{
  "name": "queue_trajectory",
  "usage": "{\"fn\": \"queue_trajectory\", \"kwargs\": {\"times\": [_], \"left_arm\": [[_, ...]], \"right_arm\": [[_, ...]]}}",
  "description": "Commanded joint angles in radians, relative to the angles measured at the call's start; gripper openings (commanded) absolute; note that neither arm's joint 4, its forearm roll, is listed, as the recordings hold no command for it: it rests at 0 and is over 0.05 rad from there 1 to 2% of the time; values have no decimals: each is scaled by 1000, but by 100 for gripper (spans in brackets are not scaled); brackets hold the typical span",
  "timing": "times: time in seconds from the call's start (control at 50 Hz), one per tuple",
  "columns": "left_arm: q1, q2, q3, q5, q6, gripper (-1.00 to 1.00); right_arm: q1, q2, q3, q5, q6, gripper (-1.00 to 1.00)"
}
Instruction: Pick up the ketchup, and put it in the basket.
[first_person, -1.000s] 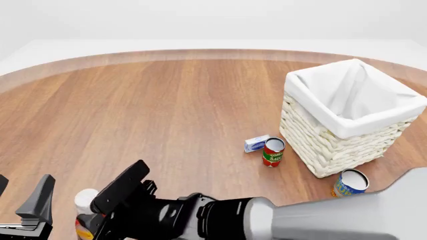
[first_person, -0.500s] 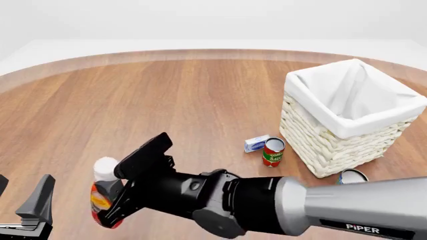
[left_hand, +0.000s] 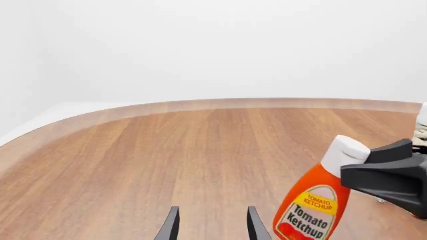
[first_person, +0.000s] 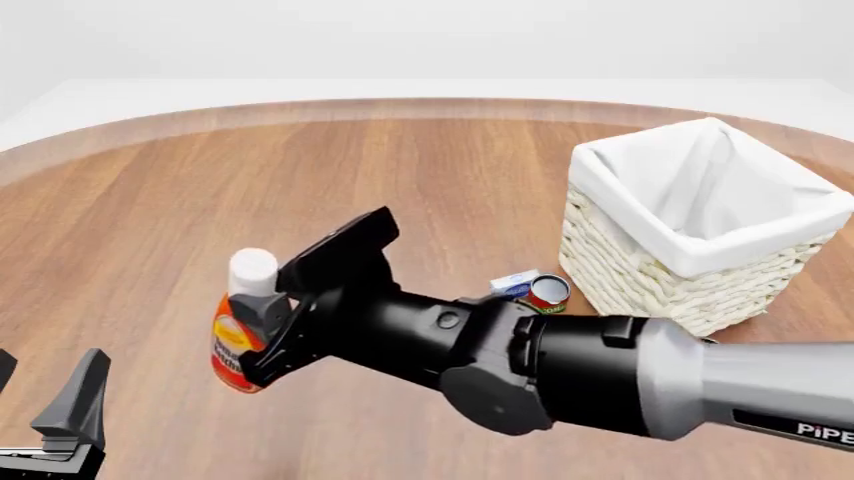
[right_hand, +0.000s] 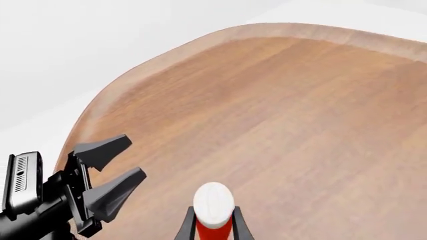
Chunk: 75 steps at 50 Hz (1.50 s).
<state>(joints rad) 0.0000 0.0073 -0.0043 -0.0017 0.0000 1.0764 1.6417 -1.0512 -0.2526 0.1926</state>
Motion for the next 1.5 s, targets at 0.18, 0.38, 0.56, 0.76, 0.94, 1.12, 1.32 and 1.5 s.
{"fn": "queue_trajectory", "kwargs": {"times": [0.18, 0.38, 0.56, 0.76, 0.94, 1.12, 1.32, 1.5], "left_arm": [[0, 0, 0, 0, 0, 100], [0, 0, 0, 0, 0, 100], [0, 0, 0, 0, 0, 100], [0, 0, 0, 0, 0, 100], [0, 0, 0, 0, 0, 100], [0, 0, 0, 0, 0, 100], [0, 0, 0, 0, 0, 100], [0, 0, 0, 0, 0, 100]], "right_arm": [[-59, -86, 22, -12, 14, -100], [-88, -124, 32, -12, 14, -100], [-142, -163, 40, -13, 17, -100], [-221, -202, 60, -28, 27, -100], [-266, -238, 74, -34, 21, -100], [-348, -300, 100, -44, -5, -100], [-408, -336, 139, -68, -6, -100], [-486, -400, 172, -78, -9, -100]]}}
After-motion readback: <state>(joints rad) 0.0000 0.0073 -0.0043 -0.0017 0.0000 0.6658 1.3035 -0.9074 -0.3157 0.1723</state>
